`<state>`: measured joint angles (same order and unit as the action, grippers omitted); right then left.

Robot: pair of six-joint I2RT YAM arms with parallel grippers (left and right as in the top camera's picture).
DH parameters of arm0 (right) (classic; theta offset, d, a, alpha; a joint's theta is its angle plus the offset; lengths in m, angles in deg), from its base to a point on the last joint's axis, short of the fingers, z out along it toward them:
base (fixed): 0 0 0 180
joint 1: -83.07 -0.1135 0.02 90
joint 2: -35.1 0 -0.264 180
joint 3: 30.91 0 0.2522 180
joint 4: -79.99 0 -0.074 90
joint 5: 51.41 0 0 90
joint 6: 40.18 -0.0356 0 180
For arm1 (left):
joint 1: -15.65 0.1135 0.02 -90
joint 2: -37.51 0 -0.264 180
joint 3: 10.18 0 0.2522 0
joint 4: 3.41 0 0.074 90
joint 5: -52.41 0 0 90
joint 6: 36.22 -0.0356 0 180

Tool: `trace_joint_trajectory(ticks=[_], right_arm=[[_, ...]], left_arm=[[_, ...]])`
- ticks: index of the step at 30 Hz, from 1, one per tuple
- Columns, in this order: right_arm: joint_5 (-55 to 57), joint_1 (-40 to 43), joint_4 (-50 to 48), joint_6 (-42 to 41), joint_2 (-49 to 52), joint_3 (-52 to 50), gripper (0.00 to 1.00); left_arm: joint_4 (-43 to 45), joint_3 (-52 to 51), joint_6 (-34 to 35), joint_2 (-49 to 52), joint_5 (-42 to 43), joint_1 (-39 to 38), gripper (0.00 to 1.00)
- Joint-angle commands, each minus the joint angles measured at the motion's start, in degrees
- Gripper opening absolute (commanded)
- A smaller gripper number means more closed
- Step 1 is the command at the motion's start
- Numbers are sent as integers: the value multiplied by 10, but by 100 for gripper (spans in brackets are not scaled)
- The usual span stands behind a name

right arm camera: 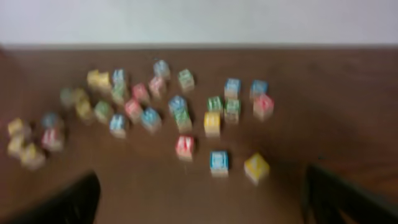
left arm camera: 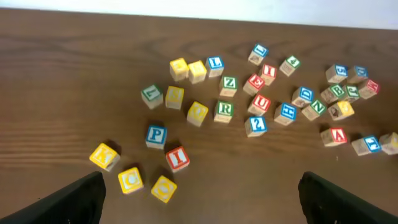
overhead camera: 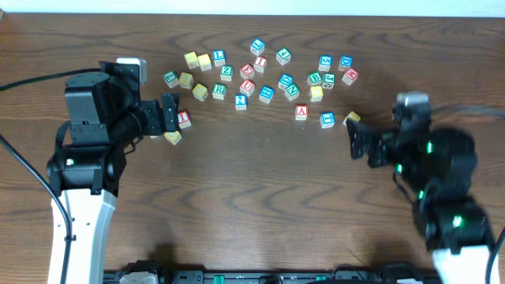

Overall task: Spell out AI2
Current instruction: 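Reach the right gripper toward the red A block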

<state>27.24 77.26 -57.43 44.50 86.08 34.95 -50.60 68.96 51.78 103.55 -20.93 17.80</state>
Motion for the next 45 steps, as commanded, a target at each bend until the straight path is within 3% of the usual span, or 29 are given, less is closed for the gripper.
trace_joint_trajectory(ticks=[1, 7, 15, 24, 29, 35, 39, 42, 45], right_arm=[[-9, -2, 70, -3, 80, 114, 99], [-20, -2, 192, 15, 213, 278, 99], [-55, -2, 280, 43, 369, 461, 99], [-46, -13, 409, 52, 554, 675, 99], [-31, -30, 432, 52, 619, 698, 99], [-6, -44, 417, 52, 659, 698, 99], [-61, -44, 400, 51, 667, 697, 99], [-80, -53, 399, 59, 671, 693, 75], [-26, -71, 394, -12, 673, 674, 70]], left_arm=[[-1, 16, -10, 2, 9, 2, 98], [-1, 16, -10, 2, 9, 2, 98], [-11, 34, 35, 36, -6, 2, 98], [-177, 234, 64, 177, -85, 1, 98], [-254, 320, 68, 250, -130, 2, 97], [-264, 321, 68, 272, -130, 2, 97], [-263, 321, 68, 276, -129, 2, 97], [-261, 321, 68, 276, -134, 2, 97], [-260, 320, 68, 276, -145, 2, 97]])
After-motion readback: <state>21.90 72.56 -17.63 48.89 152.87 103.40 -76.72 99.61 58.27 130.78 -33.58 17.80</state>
